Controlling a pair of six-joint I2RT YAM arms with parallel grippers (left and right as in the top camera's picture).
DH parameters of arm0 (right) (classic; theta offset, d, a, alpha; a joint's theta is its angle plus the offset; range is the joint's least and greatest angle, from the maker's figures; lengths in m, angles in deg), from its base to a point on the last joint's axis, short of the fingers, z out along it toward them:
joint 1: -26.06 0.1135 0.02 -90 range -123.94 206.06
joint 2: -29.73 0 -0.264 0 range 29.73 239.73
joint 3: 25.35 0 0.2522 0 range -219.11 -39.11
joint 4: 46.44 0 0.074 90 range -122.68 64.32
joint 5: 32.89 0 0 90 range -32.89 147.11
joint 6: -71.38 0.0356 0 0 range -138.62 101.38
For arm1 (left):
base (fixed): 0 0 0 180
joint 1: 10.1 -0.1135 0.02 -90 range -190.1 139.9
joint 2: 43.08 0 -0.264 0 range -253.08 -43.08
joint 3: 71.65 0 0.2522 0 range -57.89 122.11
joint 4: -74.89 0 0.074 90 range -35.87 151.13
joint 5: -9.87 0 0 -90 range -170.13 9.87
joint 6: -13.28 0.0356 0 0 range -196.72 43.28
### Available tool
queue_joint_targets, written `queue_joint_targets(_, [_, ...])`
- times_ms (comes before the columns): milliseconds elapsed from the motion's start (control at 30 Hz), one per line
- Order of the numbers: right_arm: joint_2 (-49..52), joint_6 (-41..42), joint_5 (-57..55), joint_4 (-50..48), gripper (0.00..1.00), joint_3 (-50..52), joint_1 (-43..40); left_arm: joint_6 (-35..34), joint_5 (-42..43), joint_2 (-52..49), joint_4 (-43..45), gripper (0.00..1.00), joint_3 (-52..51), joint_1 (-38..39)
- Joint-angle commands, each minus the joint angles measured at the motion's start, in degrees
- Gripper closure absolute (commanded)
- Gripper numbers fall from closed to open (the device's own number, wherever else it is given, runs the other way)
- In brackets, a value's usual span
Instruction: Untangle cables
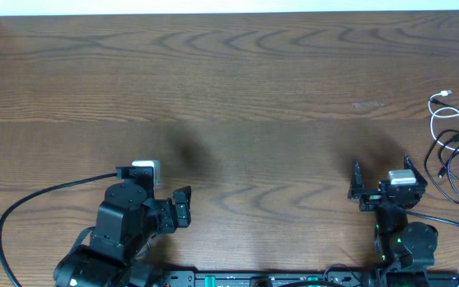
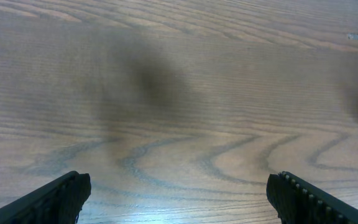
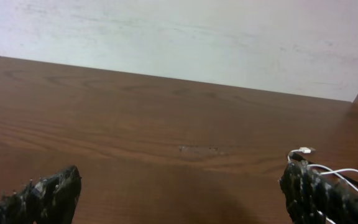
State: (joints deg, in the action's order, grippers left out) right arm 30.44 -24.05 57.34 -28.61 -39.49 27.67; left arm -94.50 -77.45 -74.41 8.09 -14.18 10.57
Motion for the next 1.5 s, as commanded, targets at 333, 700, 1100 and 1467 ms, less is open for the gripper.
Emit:
queue_joint_targets(333, [-0.4,0.7,-0.1,0.4,0.01,0.1,-0.3,-0.1,-2.7,0.4,-1.9,0.04,-0.2,-0.1])
queue_joint_targets(700, [-0.4,0.7,-0.1,0.3,0.01,0.1,-0.3,1.1,-3.6,6.0,-11.8,0.04,-0.4,-5.4])
queue_joint_targets(1100, [-0.4,0.7,-0.1,0.3,0.01,0.1,-0.3,16.7,6.5,21.9,20.2,0.04,-19.5,-19.0])
queue_joint_targets(1467, [-0.4,0.7,-0.1,0.4,0.01,0.1,-0.3,19.6,7.2,31.3,57.8,0.04,-39.8,-19.0])
